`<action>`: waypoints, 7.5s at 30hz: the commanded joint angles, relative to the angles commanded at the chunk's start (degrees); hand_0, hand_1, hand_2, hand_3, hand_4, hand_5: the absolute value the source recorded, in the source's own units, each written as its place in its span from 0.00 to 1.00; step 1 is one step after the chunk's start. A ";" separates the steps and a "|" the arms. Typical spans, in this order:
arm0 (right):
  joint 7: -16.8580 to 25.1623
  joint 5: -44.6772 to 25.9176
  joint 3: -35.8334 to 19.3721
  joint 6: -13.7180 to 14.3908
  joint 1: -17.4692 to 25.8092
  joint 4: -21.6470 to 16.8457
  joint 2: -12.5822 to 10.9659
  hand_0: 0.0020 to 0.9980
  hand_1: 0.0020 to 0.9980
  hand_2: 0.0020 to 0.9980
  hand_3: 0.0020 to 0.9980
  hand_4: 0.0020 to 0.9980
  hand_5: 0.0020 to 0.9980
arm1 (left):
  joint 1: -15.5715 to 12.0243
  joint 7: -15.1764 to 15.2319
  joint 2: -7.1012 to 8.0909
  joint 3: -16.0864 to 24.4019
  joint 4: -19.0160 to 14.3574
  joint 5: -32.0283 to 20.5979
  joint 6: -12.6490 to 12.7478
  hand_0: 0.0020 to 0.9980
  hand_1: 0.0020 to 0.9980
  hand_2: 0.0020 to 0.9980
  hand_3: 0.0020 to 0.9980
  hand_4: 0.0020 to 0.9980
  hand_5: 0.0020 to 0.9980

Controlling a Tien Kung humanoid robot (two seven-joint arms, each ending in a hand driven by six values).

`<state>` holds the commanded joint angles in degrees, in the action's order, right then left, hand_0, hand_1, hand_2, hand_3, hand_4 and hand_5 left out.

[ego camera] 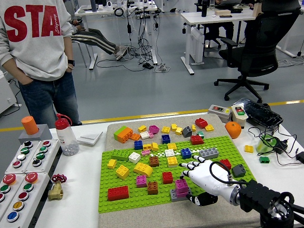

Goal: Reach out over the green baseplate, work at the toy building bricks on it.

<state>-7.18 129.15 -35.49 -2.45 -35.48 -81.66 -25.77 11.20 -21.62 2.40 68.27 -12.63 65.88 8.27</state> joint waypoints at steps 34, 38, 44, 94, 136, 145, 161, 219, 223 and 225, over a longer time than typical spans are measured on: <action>0.49 -0.64 -2.15 2.23 3.10 -5.30 -2.37 0.93 0.88 0.92 0.73 0.67 0.45 | -0.09 -0.08 -0.06 -0.02 0.00 0.22 -0.24 0.66 0.61 0.62 0.44 0.36 1.00; 0.57 -0.60 -1.85 1.94 3.09 -5.10 -2.31 0.93 0.88 0.92 0.73 0.67 0.45 | -0.16 -0.05 -0.10 -0.10 0.00 0.16 -0.26 0.66 0.61 0.62 0.44 0.36 1.00; 0.67 -0.54 -1.53 1.56 3.12 -5.13 -2.32 0.93 0.88 0.92 0.72 0.67 0.45 | -0.22 -0.08 -0.11 -0.14 -0.01 0.17 -0.32 0.66 0.61 0.62 0.44 0.36 1.00; 4.41 -2.20 -0.95 8.99 3.88 -3.45 -2.52 0.79 0.69 0.64 0.68 0.58 0.36 | -0.24 -0.48 -0.04 0.06 -0.04 0.83 -0.69 0.66 0.62 0.62 0.45 0.36 1.00; 4.11 -1.64 0.45 7.17 3.17 -1.43 -1.77 0.80 0.70 0.65 0.67 0.54 0.34 | -0.09 -0.43 0.06 -0.19 -0.01 0.70 -0.85 0.66 0.62 0.62 0.45 0.36 1.00; 3.84 -1.22 0.39 6.86 3.16 -1.68 -1.79 0.80 0.69 0.65 0.67 0.54 0.34 | -0.06 -0.41 0.07 -0.25 -0.01 0.65 -0.86 0.66 0.62 0.62 0.45 0.36 1.00; 3.40 -0.56 0.97 5.88 3.34 -1.51 -1.79 0.80 0.69 0.65 0.66 0.55 0.35 | 0.04 -0.44 0.14 -0.25 0.00 0.66 -0.92 0.66 0.62 0.62 0.45 0.36 1.00; 1.06 -0.24 -5.57 6.45 -8.46 17.32 1.33 0.87 0.78 0.79 0.82 0.56 0.32 | 0.13 -0.92 0.61 -0.35 -0.10 0.68 -1.35 0.66 0.61 0.62 0.44 0.36 1.00; 1.17 0.18 -5.37 4.75 -8.82 19.30 1.08 0.88 0.79 0.80 0.82 0.59 0.32 | 0.17 -1.03 0.66 -0.38 -0.10 0.73 -1.38 0.66 0.61 0.62 0.44 0.36 1.00; 1.24 0.25 -5.27 3.97 -8.91 20.08 0.92 0.88 0.79 0.80 0.82 0.59 0.32 | 0.19 -1.08 0.66 -0.37 -0.11 0.77 -1.40 0.66 0.61 0.62 0.44 0.36 1.00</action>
<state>-5.93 129.40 -40.76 1.52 -44.39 -61.58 -24.85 11.39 -22.71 3.06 67.89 -12.74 66.65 6.87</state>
